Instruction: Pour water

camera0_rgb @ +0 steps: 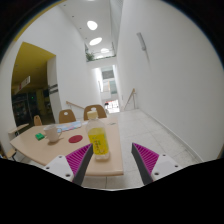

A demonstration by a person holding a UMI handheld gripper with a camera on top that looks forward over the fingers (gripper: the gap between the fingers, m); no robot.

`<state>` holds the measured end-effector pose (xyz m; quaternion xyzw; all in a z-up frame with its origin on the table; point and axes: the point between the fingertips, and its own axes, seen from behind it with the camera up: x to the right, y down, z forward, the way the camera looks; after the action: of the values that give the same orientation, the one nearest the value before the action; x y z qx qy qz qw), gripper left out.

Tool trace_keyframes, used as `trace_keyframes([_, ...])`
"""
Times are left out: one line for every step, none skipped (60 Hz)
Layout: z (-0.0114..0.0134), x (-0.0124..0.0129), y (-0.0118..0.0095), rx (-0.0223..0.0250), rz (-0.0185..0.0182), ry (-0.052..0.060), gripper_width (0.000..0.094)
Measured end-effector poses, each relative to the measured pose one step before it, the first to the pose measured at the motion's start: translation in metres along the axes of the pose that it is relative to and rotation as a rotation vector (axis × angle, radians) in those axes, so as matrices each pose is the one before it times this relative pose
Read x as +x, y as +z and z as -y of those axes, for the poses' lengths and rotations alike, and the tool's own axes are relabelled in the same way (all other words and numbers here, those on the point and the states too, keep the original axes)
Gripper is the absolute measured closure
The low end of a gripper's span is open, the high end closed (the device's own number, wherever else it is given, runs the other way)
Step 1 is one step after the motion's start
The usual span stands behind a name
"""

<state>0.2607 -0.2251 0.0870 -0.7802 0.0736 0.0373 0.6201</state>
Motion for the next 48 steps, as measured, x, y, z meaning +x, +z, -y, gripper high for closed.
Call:
trace_keyframes([-0.00124,-0.00439,0.00427,-0.00122,0.01071,-0.0023,0.0092])
trace_keyframes([-0.00125,-0.00360,0.00410,-0.00182,0.00905,-0.0045,0.0092])
trace_keyframes([-0.00176,-0.00310,0.00462,-0.00245,0.00725,-0.0055,0.0093])
trace_keyframes([-0.00168,-0.00283,0.00492,-0.00217,0.00459,-0.0065,0.0093])
trace_keyframes([-0.00198,-0.00164,0.00516,-0.00131,0.00182,-0.0068,0.0092])
trace_keyframes([-0.00133,-0.00140,0.00564,-0.00034,-0.00049,-0.0072,0.0093])
trace_keyframes([-0.00025,-0.00115,0.00569,0.00137,-0.00157,-0.0084,0.0090])
trace_keyframes([0.00012,-0.00130,0.00630,0.00384,-0.00196,-0.0100,0.0092])
trace_keyframes([0.00469,-0.01006,0.01375,0.00686,-0.00210,-0.0119,0.0090])
trace_keyframes([-0.00021,-0.00176,0.00478,0.00492,-0.00138,-0.0096,0.0088])
trace_keyframes([0.00146,-0.00157,0.00590,0.00363,-0.00431,-0.0097,0.0090])
trace_keyframes([0.00065,-0.00154,0.00540,0.00211,-0.00601,-0.0074,0.0090])
trace_keyframes([0.00082,-0.00049,0.00460,0.00195,-0.00560,-0.0052,0.0092])
trace_keyframes([0.00148,-0.00158,0.00554,0.00214,-0.00453,-0.0027,0.0091])
trace_keyframes([0.00126,-0.00234,0.00581,0.00296,-0.00179,-0.0005,0.0092])
trace_keyframes([0.00148,-0.00297,0.00574,0.00303,0.00065,0.0017,0.0091])
trace_keyframes([0.00156,-0.00342,0.00550,0.00234,0.00184,0.0031,0.0091])
trace_keyframes([0.00131,-0.00327,0.00556,0.00218,0.00255,0.0053,0.0090])
trace_keyframes([0.00120,-0.00374,0.00546,0.00177,0.00335,0.0064,0.0093])
trace_keyframes([0.00077,-0.00365,0.00486,0.00053,0.00294,0.0084,0.0093])
trace_keyframes([0.00075,-0.00293,0.00466,0.00036,0.00234,0.0090,0.0093])
trace_keyframes([-0.00142,0.00595,0.00661,0.00331,0.00539,0.0074,0.0093])
trace_keyframes([-0.00120,-0.00199,0.00137,0.00535,0.00018,0.0068,0.0091])
trace_keyframes([0.00227,-0.00069,0.00318,0.00603,-0.00097,0.0061,0.0093])
trace_keyframes([0.00197,0.00002,0.00250,0.00617,-0.00481,0.0056,0.0092])
trace_keyframes([0.00131,0.00067,0.00329,0.00558,-0.00806,0.0048,0.0091])
trace_keyframes([0.00094,0.00083,0.00260,0.00501,-0.00865,0.0027,0.0095])
trace_keyframes([0.00131,0.00068,0.00260,0.00519,-0.00680,0.0005,0.0098])
trace_keyframes([0.00104,-0.00016,0.00237,0.00546,-0.00445,-0.0008,0.0114])
trace_keyframes([0.00051,-0.00007,0.00216,0.00356,-0.00370,-0.0010,0.0132])
trace_keyframes([0.00090,0.00013,0.00475,-0.00009,-0.00017,-0.0013,0.0161])
trace_keyframes([-0.00207,0.00010,0.00188,0.00042,-0.00011,-0.0017,0.0258])
trace_keyframes([-0.00144,-0.00025,0.00114,-0.00095,-0.00372,-0.0022,0.0354])
trace_keyframes([-0.00131,0.00099,-0.00025,-0.00020,-0.01130,-0.0049,0.0450])
trace_keyframes([-0.00007,0.00193,-0.00115,0.00314,-0.01667,-0.0003,0.0454])
trace_keyframes([-0.00105,0.00189,-0.00071,0.00256,-0.01647,-0.0042,0.0462])
trace_keyframes([0.00102,0.00153,-0.00052,0.00904,-0.01362,-0.0075,0.0474])
trace_keyframes([0.00026,0.00115,-0.00011,0.00623,-0.01012,-0.0108,0.0481])
trace_keyframes([-0.00073,0.00055,0.00028,0.00221,-0.00701,-0.0121,0.0495])
trace_keyframes([-0.00061,-0.00034,0.00024,0.00151,-0.00370,-0.0095,0.0506])
trace_keyframes([-0.00057,-0.00135,0.00028,0.00041,-0.00031,-0.0077,0.0521])
trace_keyframes([-0.00069,-0.00166,0.00007,-0.00163,0.00094,-0.0081,0.0536])
trace_keyframes([0.00241,-0.00032,-0.00125,-0.00154,0.00116,-0.0092,0.0552])
trace_keyframes([-0.00002,-0.00207,0.00035,0.00030,0.00108,-0.0089,0.0574])
trace_keyframes([-0.00060,-0.00314,0.00069,0.00045,0.00041,-0.0074,0.0596])
trace_keyframes([0.00029,-0.00070,-0.00009,-0.00046,-0.00124,-0.0042,0.0608])
trace_keyframes([-0.00085,-0.00023,0.00025,-0.00214,-0.00238,-0.0045,0.0619])
trace_keyframes([-0.00009,-0.00068,-0.00014,-0.00253,-0.00463,-0.0073,0.0632])
